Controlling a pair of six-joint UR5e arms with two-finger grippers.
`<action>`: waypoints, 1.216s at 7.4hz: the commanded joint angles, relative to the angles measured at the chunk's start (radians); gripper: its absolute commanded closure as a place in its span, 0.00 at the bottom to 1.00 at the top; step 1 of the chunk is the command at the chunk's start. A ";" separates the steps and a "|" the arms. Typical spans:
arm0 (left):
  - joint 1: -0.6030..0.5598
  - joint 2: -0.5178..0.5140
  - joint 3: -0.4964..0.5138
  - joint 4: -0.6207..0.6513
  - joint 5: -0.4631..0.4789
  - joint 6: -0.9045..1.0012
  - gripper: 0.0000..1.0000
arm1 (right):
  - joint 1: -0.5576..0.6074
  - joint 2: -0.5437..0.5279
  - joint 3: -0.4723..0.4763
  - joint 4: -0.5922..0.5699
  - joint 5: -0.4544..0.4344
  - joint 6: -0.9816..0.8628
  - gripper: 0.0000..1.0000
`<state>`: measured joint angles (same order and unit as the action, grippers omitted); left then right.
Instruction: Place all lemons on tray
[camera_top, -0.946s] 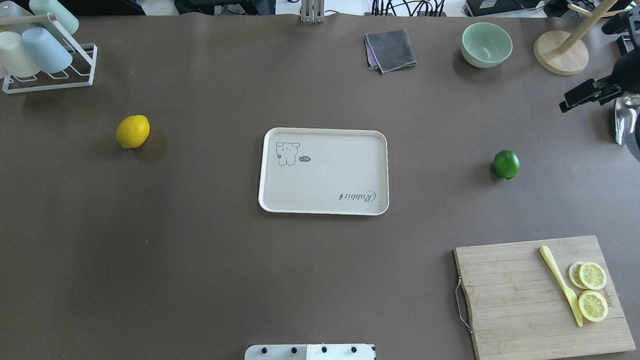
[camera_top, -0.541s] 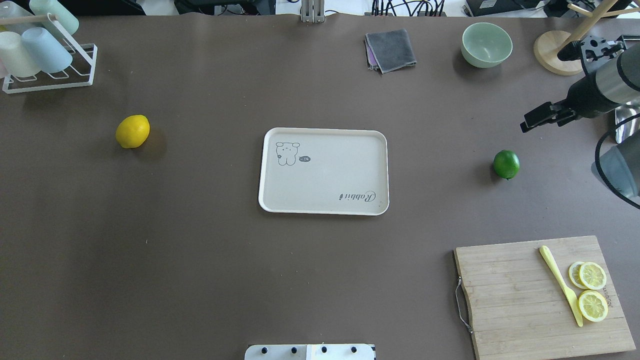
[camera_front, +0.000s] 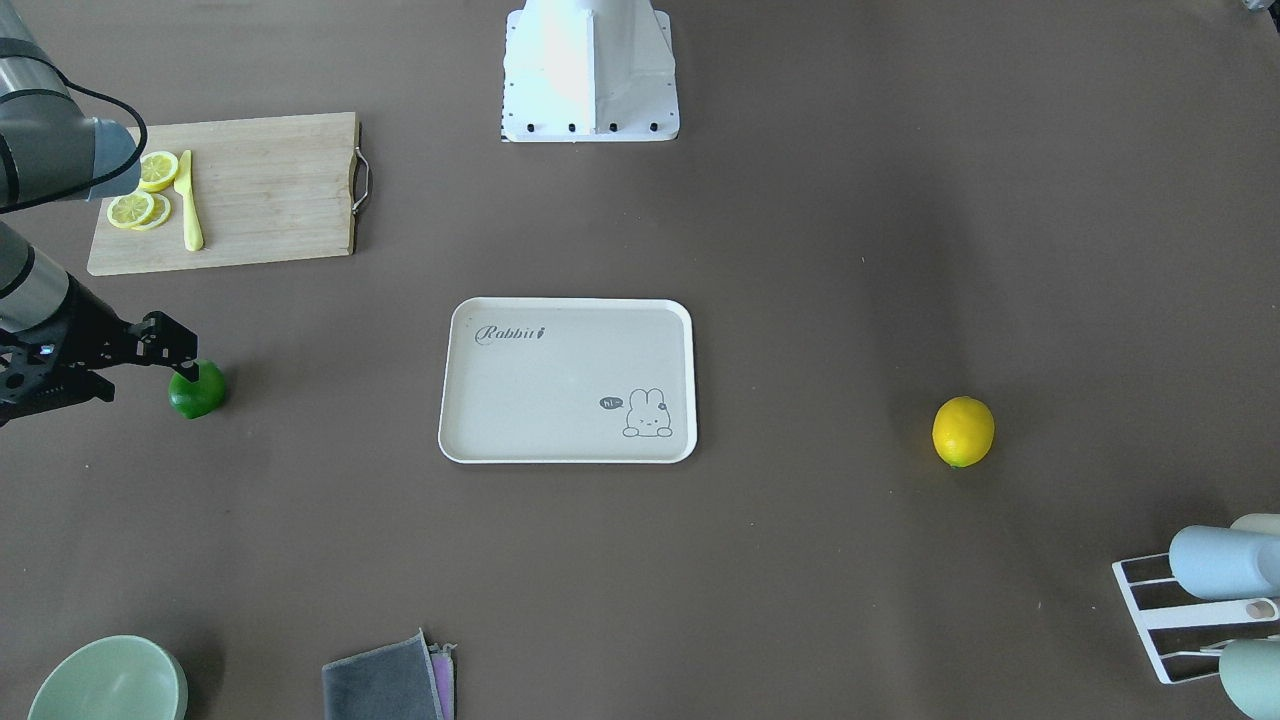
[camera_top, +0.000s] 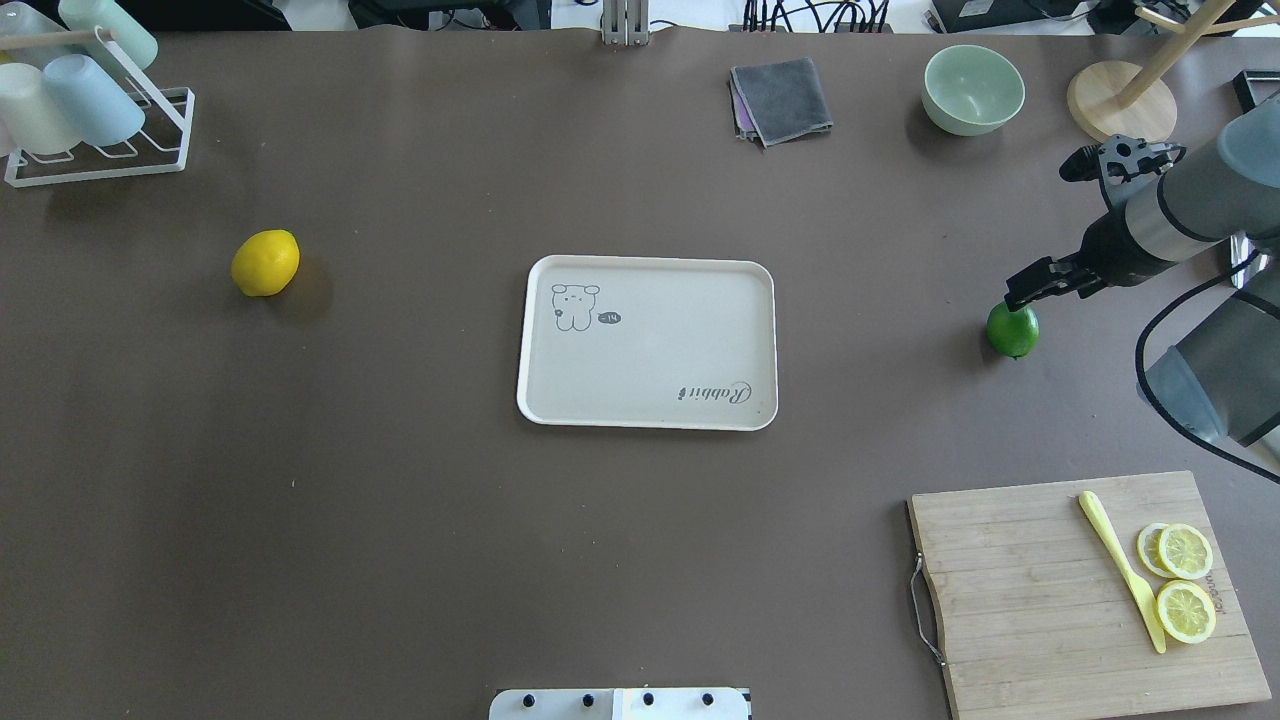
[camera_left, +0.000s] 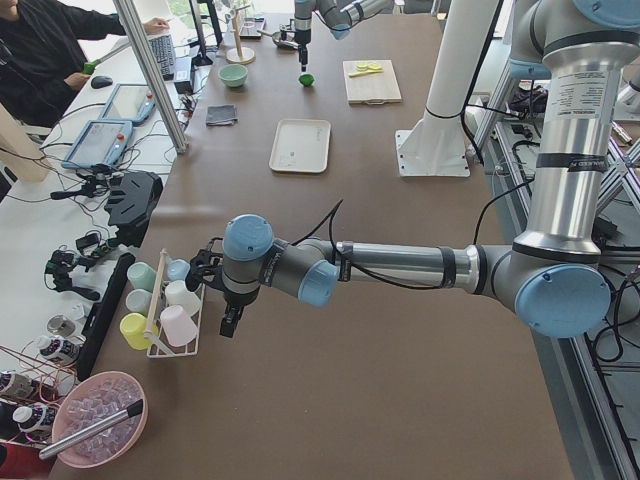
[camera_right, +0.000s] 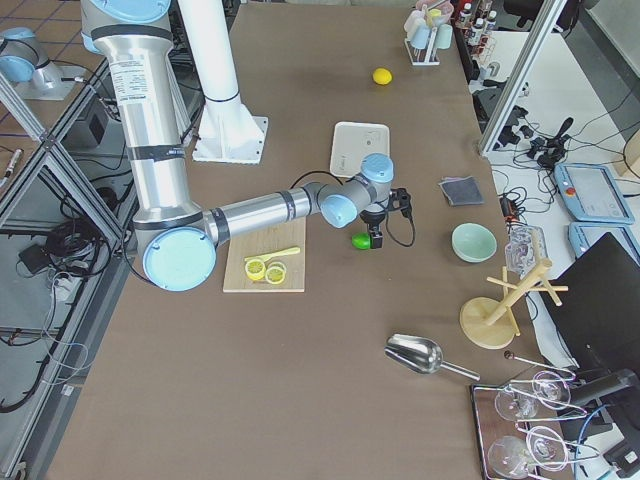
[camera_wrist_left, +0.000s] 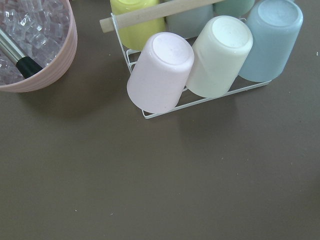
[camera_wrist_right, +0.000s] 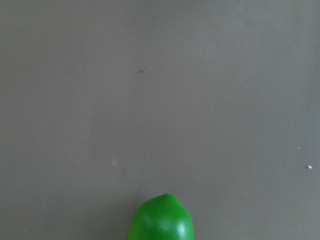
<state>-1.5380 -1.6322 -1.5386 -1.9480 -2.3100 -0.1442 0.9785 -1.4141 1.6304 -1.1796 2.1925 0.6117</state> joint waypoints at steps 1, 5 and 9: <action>-0.001 -0.001 0.000 0.000 0.000 0.000 0.02 | -0.038 0.012 -0.027 0.001 -0.011 0.002 0.00; -0.004 0.000 0.000 0.000 -0.018 0.000 0.02 | -0.067 0.014 -0.055 0.001 -0.028 0.002 0.01; -0.004 -0.003 0.000 0.001 -0.026 0.000 0.02 | -0.101 0.032 -0.061 0.001 -0.056 0.003 1.00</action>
<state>-1.5416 -1.6329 -1.5386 -1.9478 -2.3338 -0.1442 0.8839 -1.3921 1.5689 -1.1781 2.1396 0.6142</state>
